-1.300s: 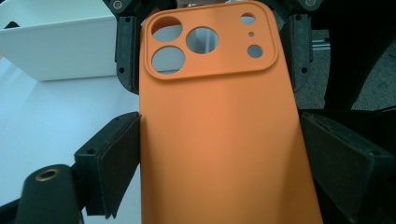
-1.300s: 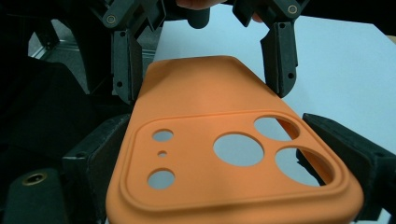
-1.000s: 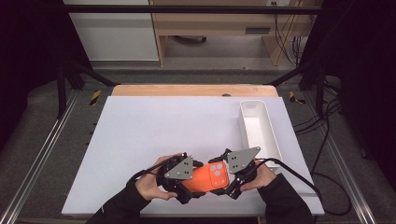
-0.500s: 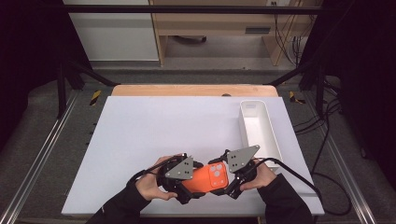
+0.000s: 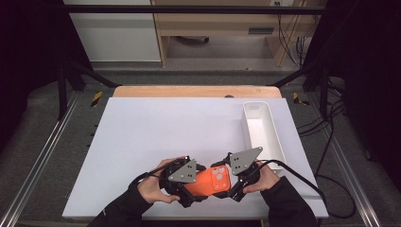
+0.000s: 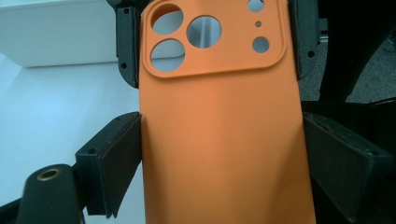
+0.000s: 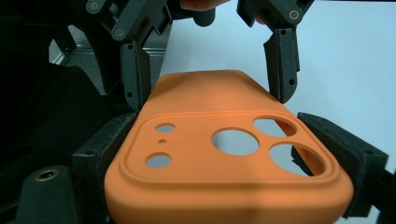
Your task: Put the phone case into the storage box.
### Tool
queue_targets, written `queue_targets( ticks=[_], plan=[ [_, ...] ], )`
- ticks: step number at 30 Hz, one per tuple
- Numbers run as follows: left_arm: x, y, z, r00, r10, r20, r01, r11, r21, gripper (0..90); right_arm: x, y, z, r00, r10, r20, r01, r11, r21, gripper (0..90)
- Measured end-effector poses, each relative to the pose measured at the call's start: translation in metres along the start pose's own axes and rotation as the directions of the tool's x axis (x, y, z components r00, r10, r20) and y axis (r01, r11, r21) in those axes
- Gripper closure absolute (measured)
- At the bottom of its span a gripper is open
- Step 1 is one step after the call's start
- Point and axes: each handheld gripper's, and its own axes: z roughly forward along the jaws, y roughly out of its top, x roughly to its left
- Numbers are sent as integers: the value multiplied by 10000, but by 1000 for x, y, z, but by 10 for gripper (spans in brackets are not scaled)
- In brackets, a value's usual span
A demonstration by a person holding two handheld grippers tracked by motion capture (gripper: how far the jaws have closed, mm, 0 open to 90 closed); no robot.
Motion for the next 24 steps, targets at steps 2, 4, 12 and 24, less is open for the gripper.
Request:
queue_targets(
  ticks=[2,4,12,24],
  plan=[
    [0,0,0,10000,-36,33,36,10000,8,144,0,0,0,10000,3,-15,-2,10000,7,159],
    [0,1,0,9999,-91,46,91,10000,8,143,0,0,0,10000,0,-34,0,10000,7,159],
    [1,1,-6,9988,-483,50,484,9984,-292,130,0,2,-3,10000,25,83,-24,10000,-20,160],
    [10,-6,-25,9845,-1738,-229,1711,9811,-903,17,-4,8,-21,9971,59,758,-85,9994,334,158]
  ],
)
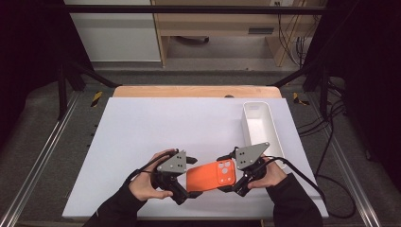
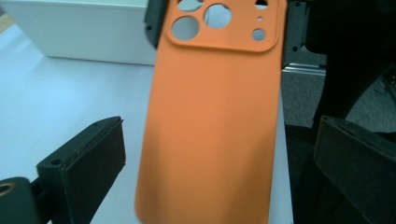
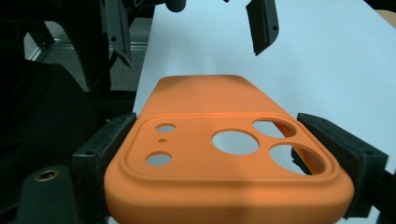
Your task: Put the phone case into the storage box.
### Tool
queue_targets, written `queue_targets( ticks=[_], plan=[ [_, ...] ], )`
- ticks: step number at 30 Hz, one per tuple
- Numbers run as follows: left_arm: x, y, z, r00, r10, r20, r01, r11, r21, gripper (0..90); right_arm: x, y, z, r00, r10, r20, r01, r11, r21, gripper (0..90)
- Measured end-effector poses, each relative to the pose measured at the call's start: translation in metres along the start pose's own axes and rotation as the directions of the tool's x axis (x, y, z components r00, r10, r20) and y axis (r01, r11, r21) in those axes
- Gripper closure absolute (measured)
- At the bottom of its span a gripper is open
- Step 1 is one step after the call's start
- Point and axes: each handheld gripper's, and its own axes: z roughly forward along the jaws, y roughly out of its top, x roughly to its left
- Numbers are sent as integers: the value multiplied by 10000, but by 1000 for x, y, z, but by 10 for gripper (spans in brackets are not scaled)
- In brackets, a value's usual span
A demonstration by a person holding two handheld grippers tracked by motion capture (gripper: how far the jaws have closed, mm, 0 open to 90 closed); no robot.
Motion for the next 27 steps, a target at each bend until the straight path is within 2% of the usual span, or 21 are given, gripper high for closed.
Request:
queue_targets(
  ticks=[6,8,12,23,27],
  plan=[
    [4,-6,-4,9997,-211,-119,212,9997,98,17,-2,4,-12,9996,59,273,-66,9996,274,158],
    [4,-8,-3,9997,-234,-123,236,9995,189,17,-2,6,-17,9994,50,328,-70,9982,600,158],
    [5,-11,-1,9995,-289,-132,294,9989,371,14,-2,11,-22,9994,29,334,-59,9958,918,157],
    [5,-17,8,9988,-435,-233,451,9963,733,13,-4,26,-26,9995,-191,268,142,9848,1731,156],
    [5,-19,12,9979,-597,-232,612,9957,700,13,-5,31,-25,9996,-217,195,174,9797,1998,156]
  ],
)
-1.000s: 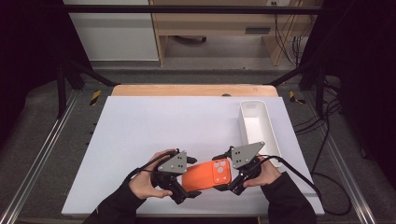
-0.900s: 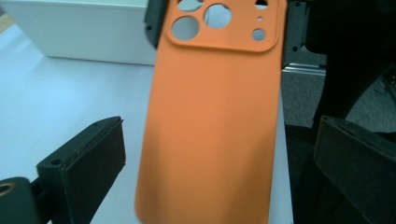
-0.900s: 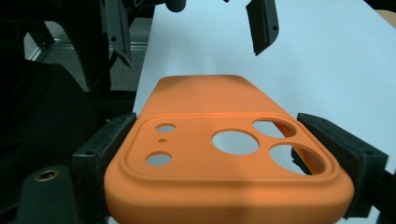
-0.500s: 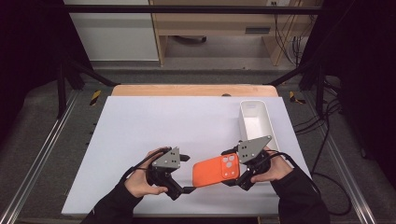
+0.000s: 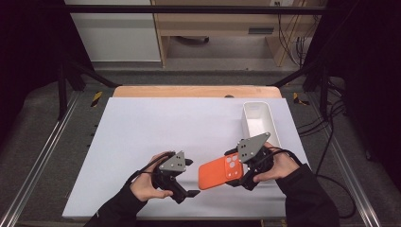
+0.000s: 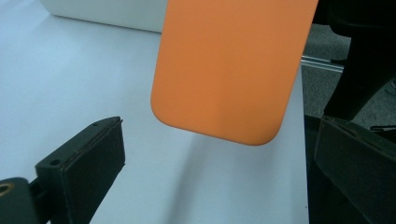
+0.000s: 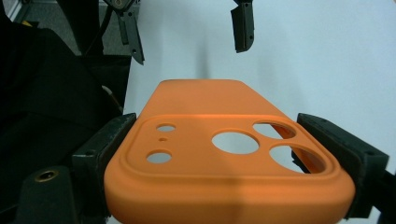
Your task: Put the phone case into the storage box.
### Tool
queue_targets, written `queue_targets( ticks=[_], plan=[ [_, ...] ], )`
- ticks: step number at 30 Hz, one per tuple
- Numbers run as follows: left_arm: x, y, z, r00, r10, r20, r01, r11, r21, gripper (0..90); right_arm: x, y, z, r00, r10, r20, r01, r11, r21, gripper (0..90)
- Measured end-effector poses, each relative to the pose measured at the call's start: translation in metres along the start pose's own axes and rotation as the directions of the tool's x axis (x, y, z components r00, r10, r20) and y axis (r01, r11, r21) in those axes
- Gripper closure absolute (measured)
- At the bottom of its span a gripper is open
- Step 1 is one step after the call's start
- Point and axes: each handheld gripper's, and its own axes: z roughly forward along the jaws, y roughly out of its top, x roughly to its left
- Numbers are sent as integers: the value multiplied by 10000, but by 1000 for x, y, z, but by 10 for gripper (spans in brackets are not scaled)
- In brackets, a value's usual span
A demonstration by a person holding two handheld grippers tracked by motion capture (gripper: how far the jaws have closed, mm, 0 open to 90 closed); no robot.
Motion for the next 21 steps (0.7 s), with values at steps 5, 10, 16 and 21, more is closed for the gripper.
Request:
queue_targets(
  ticks=[5,10,16,21],
  plan=[
    [-1,-1,6,10000,-57,69,56,9999,112,12,-1,4,1,10000,-87,-43,88,9994,326,156],
    [-1,-1,9,9999,-39,164,34,9996,289,12,-2,9,4,9997,-163,-167,176,9970,758,156],
    [0,0,10,9997,23,234,-34,9987,501,13,-2,15,8,9994,-192,-280,225,9925,1204,156],
    [1,5,11,9996,109,264,-125,9980,613,14,-1,19,10,9992,-240,-321,283,9900,1382,156]
  ],
)
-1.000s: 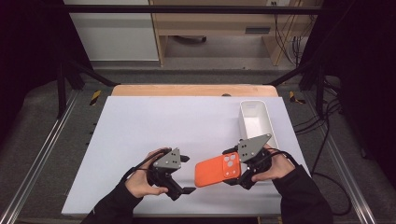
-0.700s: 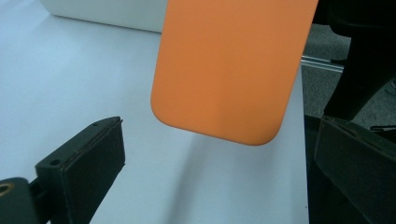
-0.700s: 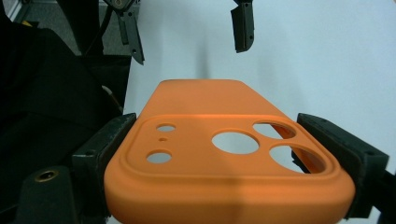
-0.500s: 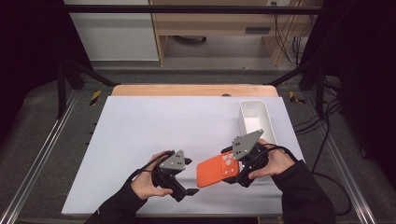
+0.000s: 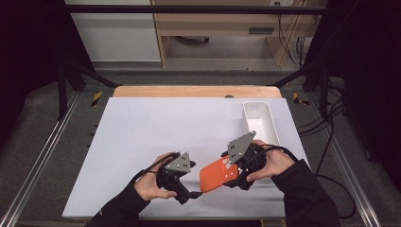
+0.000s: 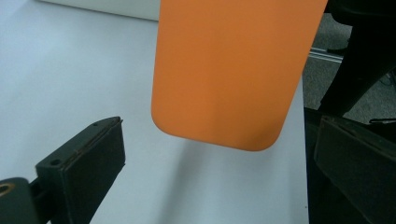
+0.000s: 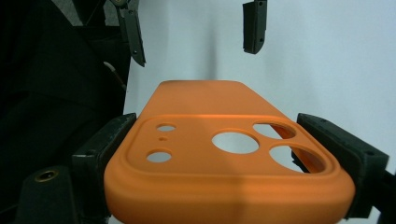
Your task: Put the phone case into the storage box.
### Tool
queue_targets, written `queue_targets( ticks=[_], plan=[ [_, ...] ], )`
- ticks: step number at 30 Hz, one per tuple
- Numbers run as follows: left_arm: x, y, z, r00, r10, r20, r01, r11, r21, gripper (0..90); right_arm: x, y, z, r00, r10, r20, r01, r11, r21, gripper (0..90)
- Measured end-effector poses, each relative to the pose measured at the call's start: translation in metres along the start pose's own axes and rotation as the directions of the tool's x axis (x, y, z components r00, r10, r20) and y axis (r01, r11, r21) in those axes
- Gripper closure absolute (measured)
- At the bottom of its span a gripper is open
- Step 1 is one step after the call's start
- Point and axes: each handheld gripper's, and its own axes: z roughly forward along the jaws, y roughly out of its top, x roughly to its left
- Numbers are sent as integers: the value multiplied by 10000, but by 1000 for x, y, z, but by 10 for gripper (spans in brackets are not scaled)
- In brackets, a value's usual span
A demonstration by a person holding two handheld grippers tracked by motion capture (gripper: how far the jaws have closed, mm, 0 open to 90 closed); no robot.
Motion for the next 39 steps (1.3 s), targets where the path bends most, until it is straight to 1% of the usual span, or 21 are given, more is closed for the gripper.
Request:
queue_targets(
  ticks=[4,12,18,23,25,28,30,35,39],
  plan=[
    [0,5,2,9999,148,15,-148,9997,188,14,1,2,1,10000,-42,-44,43,9999,103,156],
    [1,10,7,9996,280,48,-282,9985,467,16,0,5,4,9999,-129,-54,130,9995,293,156],
    [2,13,12,9991,421,63,-425,9957,829,18,0,10,8,9997,-198,-107,203,9987,476,156],
    [2,16,16,9984,542,149,-554,9932,1022,20,0,13,12,9995,-267,-176,277,9981,556,156],
    [1,17,19,9983,572,149,-585,9920,1123,20,0,14,14,9994,-287,-193,300,9973,670,156],
    [1,18,20,9983,561,165,-576,9914,1173,23,0,15,15,9993,-291,-217,306,9971,703,156],
    [2,18,23,9984,549,166,-567,9894,1337,25,0,15,16,9992,-333,-228,349,9967,737,156],
    [1,20,27,9982,550,222,-576,9877,1456,25,0,15,19,9992,-314,-236,331,9964,779,156],
    [0,23,31,9976,644,259,-676,9860,1526,25,0,16,20,9991,-333,-245,352,9958,847,156]
  ],
)
